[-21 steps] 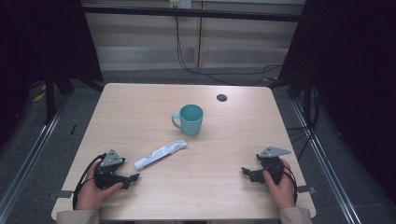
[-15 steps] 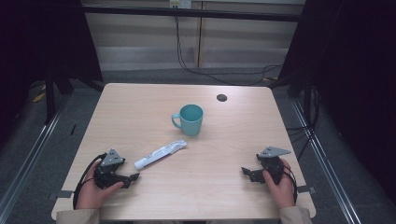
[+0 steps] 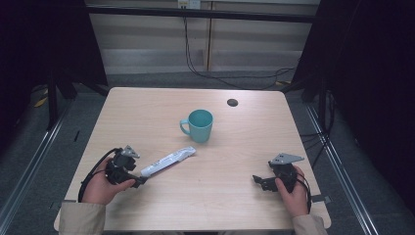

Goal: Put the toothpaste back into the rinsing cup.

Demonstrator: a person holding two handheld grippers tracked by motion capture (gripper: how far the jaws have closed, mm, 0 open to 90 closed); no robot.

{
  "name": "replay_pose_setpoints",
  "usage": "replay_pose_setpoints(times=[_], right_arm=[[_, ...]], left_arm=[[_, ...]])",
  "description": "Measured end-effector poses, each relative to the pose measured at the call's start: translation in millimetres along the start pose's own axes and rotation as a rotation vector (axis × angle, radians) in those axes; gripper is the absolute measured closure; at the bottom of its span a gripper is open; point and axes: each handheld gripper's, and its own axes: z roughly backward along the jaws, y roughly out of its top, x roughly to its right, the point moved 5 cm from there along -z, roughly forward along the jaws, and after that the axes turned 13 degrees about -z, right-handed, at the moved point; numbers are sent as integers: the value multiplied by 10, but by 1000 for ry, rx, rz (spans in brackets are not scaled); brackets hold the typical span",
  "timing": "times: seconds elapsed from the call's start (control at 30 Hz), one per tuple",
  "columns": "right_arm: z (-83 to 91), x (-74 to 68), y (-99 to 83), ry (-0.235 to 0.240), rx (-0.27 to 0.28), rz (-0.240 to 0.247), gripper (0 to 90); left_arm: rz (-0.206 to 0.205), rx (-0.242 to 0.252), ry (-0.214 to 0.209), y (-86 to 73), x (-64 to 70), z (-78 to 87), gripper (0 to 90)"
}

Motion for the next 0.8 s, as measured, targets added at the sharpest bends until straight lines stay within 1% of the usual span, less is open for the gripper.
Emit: replay_pose_setpoints(times=[0.07,0.13,0.17,0.2,0.27,0.3,0.33,0.4,0.53,0.6,0.63,0.7,0.73,0.77,0.8], right_arm=[[0,-1,0,0,-1,0,118],[-3,-1,2,1,1,1,118],[-4,-1,2,0,1,0,117],[-4,-1,2,0,1,0,117],[-3,-2,1,-1,0,-1,118],[-4,-2,2,0,2,0,118],[-4,-2,2,0,2,0,118],[-6,0,5,-2,1,-1,116],[1,-4,-2,0,1,4,117],[6,-9,-10,2,4,4,117],[10,-10,-12,-1,2,3,117],[11,-10,-14,-1,2,3,117],[16,-15,-19,-1,2,-1,118],[20,-18,-23,-2,2,-1,118],[23,-17,-26,-5,3,3,118]], left_arm=[[-23,-18,-4,86,-15,3,332],[-18,-33,-15,176,-12,-9,348],[-28,-47,-11,222,-25,-10,348],[-28,-47,-11,222,-25,-10,348],[-46,-67,-18,313,-34,-36,359],[-56,-92,-29,401,-38,-75,364],[-56,-92,-29,401,-38,-75,371],[-88,-133,-30,508,-41,-135,384],[-139,-154,-29,642,-53,-210,418],[-148,-162,-40,699,-46,-248,426],[-152,-164,-54,734,-37,-277,432],[-155,-169,-55,750,-32,-296,443],[-164,-178,-56,777,-24,-339,447],[-171,-181,-67,806,-15,-391,458],[-180,-195,-69,818,-16,-411,466]])
